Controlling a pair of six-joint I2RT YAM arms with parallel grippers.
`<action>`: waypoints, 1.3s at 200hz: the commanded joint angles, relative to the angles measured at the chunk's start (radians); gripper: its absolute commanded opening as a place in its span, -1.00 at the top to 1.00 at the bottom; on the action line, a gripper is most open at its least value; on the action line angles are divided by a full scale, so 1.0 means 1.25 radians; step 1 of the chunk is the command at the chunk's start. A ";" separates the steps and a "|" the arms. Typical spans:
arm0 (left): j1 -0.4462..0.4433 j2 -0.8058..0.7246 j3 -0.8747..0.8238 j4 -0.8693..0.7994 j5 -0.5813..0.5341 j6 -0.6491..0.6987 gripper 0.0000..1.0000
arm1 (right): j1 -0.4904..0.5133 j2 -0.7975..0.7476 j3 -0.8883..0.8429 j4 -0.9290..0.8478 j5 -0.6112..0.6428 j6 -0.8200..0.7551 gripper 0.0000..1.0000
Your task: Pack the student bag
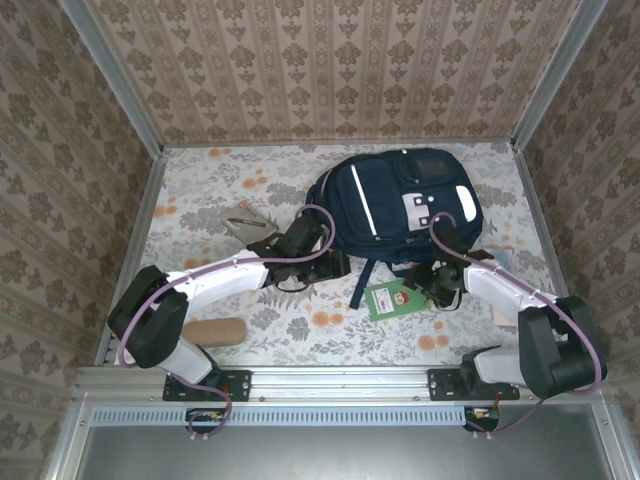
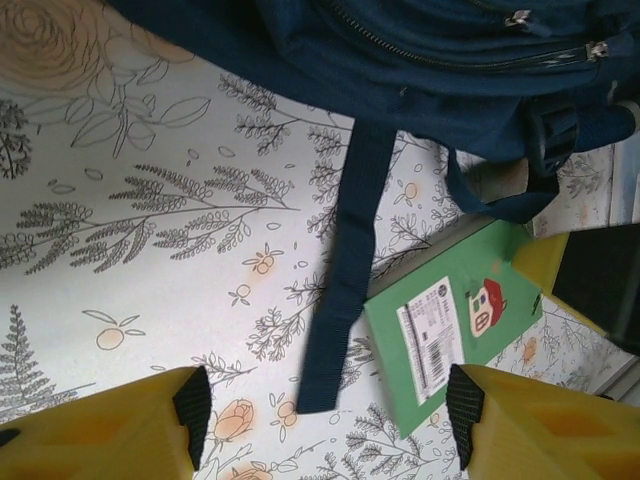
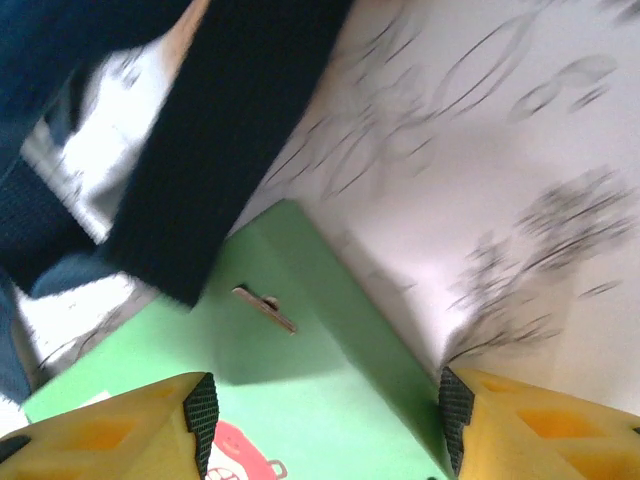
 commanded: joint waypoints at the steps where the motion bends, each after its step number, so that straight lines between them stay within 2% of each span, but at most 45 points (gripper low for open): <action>1: -0.012 0.032 -0.008 -0.027 0.030 0.011 -0.12 | 0.035 -0.030 -0.022 0.032 -0.021 0.088 -0.27; 16: -0.023 0.060 0.002 -0.028 0.056 0.027 0.09 | 0.044 -0.037 -0.026 0.033 -0.020 0.090 -0.27; 45: -0.046 0.112 0.036 -0.044 0.079 0.045 0.15 | 0.045 -0.053 -0.028 0.023 -0.035 0.054 -0.28; 73: -0.060 0.154 0.065 -0.037 0.106 0.056 0.20 | 0.043 -0.087 -0.014 -0.026 0.026 0.001 -0.30; 117: -0.083 0.235 0.124 -0.038 0.140 0.071 0.34 | -0.002 -0.063 -0.018 -0.004 0.029 -0.093 -0.33; 171: -0.096 0.301 0.164 -0.071 0.142 0.074 0.55 | -0.015 0.007 -0.039 0.100 -0.111 -0.130 -0.32; 214: -0.095 0.320 0.158 -0.066 0.146 0.068 0.65 | -0.004 0.056 -0.068 0.176 -0.259 -0.120 -0.21; 260: -0.092 0.315 0.150 -0.056 0.150 0.070 0.68 | -0.003 -0.045 -0.090 0.246 -0.392 -0.070 -0.11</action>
